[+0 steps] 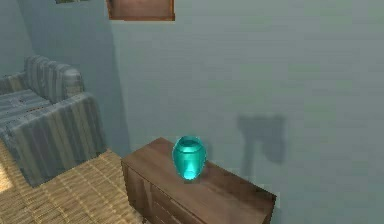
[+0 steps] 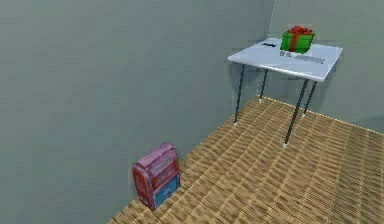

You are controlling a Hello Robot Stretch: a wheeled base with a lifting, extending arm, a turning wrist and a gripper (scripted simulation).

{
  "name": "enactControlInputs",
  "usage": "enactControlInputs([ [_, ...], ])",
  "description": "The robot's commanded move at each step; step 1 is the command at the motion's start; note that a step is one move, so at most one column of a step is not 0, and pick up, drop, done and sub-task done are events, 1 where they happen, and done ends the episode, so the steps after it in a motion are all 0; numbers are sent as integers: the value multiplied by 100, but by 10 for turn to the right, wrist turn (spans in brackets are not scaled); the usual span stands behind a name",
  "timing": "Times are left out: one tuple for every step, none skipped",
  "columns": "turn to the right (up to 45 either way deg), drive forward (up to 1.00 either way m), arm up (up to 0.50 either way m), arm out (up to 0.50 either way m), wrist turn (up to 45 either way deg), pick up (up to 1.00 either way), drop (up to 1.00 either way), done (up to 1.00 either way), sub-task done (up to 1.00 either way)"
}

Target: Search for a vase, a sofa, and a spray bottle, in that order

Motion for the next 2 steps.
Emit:
enactControlInputs([
  [0,0,0,0,0,0,0,0,100],
  [-450,0,0,0,0,0,0,0,0],
])
